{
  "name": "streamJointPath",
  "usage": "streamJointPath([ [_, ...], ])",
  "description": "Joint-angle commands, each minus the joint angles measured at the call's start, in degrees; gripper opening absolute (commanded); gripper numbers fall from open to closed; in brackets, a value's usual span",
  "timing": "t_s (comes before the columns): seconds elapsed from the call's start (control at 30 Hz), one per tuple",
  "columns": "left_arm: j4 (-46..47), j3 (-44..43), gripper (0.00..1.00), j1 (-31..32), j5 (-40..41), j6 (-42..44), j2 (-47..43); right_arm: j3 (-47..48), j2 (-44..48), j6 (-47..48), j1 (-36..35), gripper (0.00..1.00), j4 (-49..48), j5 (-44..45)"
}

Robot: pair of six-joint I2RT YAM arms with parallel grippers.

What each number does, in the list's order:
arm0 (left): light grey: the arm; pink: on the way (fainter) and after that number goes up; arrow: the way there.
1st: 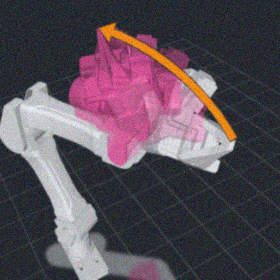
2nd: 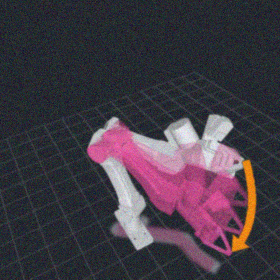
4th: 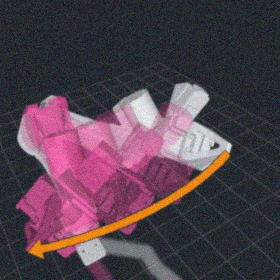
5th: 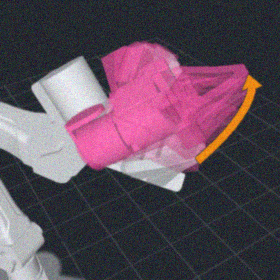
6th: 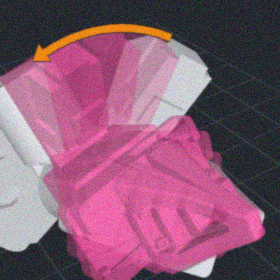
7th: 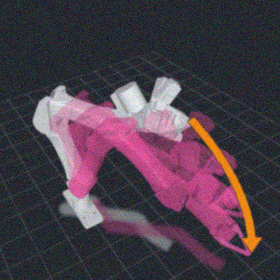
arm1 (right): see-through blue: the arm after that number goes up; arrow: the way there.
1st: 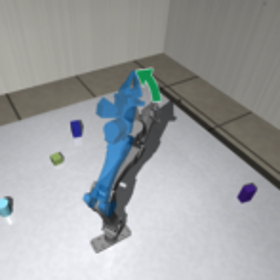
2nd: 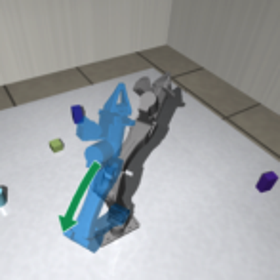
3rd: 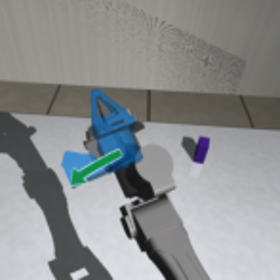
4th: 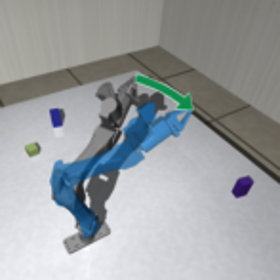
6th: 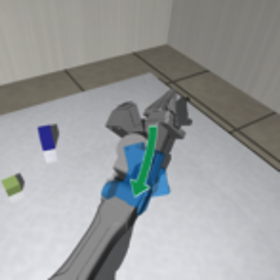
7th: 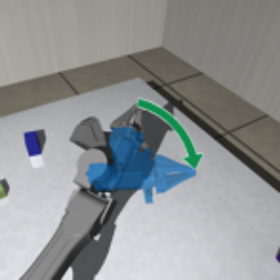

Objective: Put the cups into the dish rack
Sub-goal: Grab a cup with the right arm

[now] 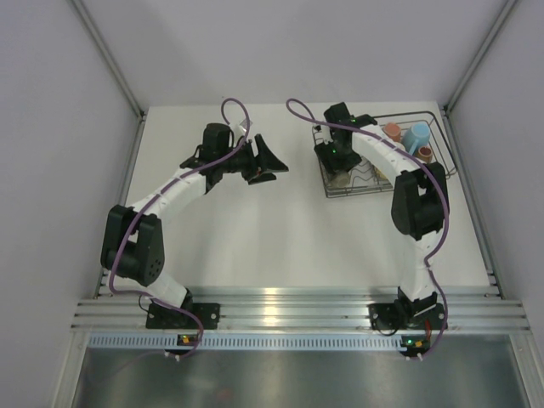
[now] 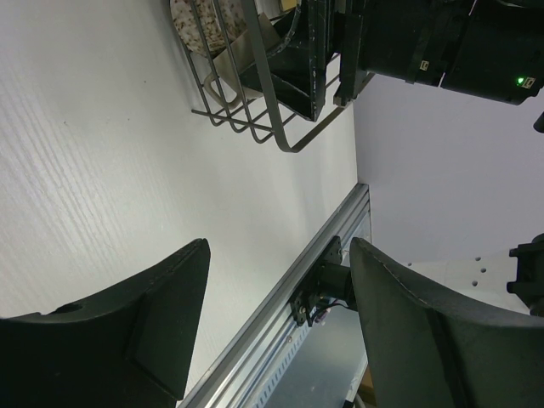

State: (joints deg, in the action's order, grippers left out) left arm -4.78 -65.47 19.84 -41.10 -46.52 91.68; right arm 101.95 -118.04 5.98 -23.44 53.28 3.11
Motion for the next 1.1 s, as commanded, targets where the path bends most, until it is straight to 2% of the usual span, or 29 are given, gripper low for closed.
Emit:
streamJointPath([
  [0.0,2.14,-2.20,0.72,0.03,-0.82,0.73,-1.15,-0.70,-3.25,0.96,0.41,0.37,-0.10,-2.41],
  [0.07,2.14,-2.20,0.72,0.12,-0.73,0.82,-1.24,-1.14,-3.60,0.88,0.33,0.45,0.16,-2.85],
  [0.27,2.14,-2.38,0.72,0.03,-0.65,0.82,-1.41,-2.19,-4.92,0.88,0.41,0.57,0.16,-4.33],
  [0.57,2.14,-2.20,0.72,0.12,-0.56,0.73,-1.42,-2.02,-6.32,0.97,0.33,0.70,0.78,-6.10],
  [0.73,2.14,-2.20,0.72,0.12,-0.65,0.82,-1.42,-2.11,-6.94,1.05,0.33,0.72,0.78,-6.45],
  [0.8,2.14,-2.20,0.72,0.12,-0.65,0.82,-1.50,-2.02,-7.20,1.05,0.33,0.68,0.69,-6.72],
  [0.83,2.14,-2.20,0.72,0.12,-0.73,0.82,-1.50,-1.76,-7.29,1.05,0.33,0.51,0.95,-6.81],
  [0.87,2.05,-2.20,0.72,0.03,-0.73,0.82,-1.68,-1.58,-7.29,1.05,0.33,0.44,1.13,-6.72],
  [0.97,2.14,-2.29,0.72,0.12,-0.65,0.99,-1.68,-1.14,-5.72,1.23,0.33,0.25,1.30,-6.63],
  [1.07,2.14,-2.47,0.72,0.12,-0.65,1.17,-1.68,-0.35,-4.31,1.23,0.33,0.15,1.83,-6.63],
])
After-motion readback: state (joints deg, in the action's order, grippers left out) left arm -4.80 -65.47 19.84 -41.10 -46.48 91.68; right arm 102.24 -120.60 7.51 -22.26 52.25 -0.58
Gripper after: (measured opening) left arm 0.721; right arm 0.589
